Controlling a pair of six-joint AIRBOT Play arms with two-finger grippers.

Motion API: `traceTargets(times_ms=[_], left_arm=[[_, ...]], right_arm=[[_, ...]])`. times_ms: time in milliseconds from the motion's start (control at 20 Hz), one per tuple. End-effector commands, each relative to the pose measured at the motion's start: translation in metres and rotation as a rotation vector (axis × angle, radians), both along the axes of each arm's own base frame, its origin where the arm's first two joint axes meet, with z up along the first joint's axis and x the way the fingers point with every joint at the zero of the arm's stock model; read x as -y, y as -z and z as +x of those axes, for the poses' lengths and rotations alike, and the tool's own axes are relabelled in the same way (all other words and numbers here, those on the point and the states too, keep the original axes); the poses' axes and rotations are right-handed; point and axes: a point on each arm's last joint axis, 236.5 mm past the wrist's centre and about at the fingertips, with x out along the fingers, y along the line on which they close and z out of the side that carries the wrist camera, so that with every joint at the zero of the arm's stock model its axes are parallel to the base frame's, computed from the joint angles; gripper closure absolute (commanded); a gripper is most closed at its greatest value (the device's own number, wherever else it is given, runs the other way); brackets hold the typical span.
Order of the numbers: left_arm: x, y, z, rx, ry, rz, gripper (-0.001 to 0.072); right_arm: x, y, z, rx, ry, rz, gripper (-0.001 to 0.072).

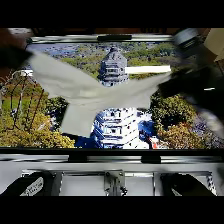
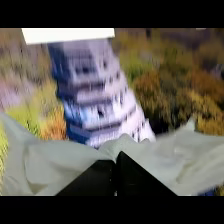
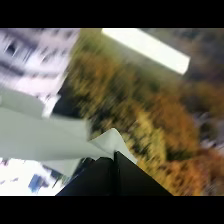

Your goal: Fold the shirts.

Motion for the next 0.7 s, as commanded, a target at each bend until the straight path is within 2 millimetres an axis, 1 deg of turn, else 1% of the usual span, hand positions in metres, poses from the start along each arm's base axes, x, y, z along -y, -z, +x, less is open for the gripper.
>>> traceTargets(times_ms=[0, 50, 100, 150, 200, 250, 300, 350, 400, 450, 500, 550, 600, 650], left_arm=[[-0.032, -0.189, -0.082, 0.512, -0.186, -0.032, 0.0680], [-0.045, -0.213, -0.103, 0.576, -0.249, -0.031, 0.0680], [-0.057, -0.226, -0.119, 0.611, -0.312, -0.022, 0.0681], [-0.067, -0.231, -0.130, 0.620, -0.363, -0.018, 0.0680], [-0.077, -0.230, -0.136, 0.612, -0.412, -0.011, 0.0680], [-0.087, -0.224, -0.134, 0.584, -0.451, 0.003, 0.0681], [-0.094, -0.215, -0.132, 0.546, -0.480, 0.017, 0.0680], [-0.101, -0.204, -0.123, 0.506, -0.498, 0.038, 0.0680], [-0.108, -0.191, -0.110, 0.459, -0.511, 0.054, 0.0680], [-0.113, -0.176, -0.093, 0.406, -0.512, 0.059, 0.0680], [-0.117, -0.159, -0.074, 0.348, -0.508, 0.061, 0.0680], [-0.123, -0.136, -0.051, 0.272, -0.502, 0.062, 0.0680], [-0.128, -0.111, -0.029, 0.196, -0.498, 0.064, 0.0680], [-0.135, -0.079, -0.004, 0.104, -0.491, 0.066, 0.0680]], right_arm=[[0.078, -0.156, -0.055, 0.421, 0.116, 0.056, 0.0672], [0.088, -0.173, -0.070, 0.464, 0.119, 0.097, 0.0672], [0.096, -0.183, -0.082, 0.491, 0.125, 0.123, 0.0672], [0.103, -0.189, -0.092, 0.511, 0.130, 0.140, 0.0672], [0.109, -0.188, -0.098, 0.507, 0.141, 0.152, 0.0672], [0.115, -0.180, -0.101, 0.474, 0.163, 0.155, 0.0672], [0.121, -0.165, -0.102, 0.416, 0.195, 0.153, 0.0672], [0.124, -0.148, -0.101, 0.344, 0.228, 0.146, 0.0671], [0.127, -0.126, -0.101, 0.253, 0.266, 0.136, 0.0672], [0.124, -0.103, -0.099, 0.158, 0.283, 0.130, 0.0671], [0.113, -0.077, -0.096, 0.050, 0.281, 0.128, 0.0672], [0.095, -0.047, -0.092, -0.060, 0.259, 0.132, 0.0672], [0.077, -0.019, -0.086, -0.153, 0.236, 0.130, 0.0672], [0.060, 0.010, -0.080, -0.238, 0.213, 0.119, 0.0672]])
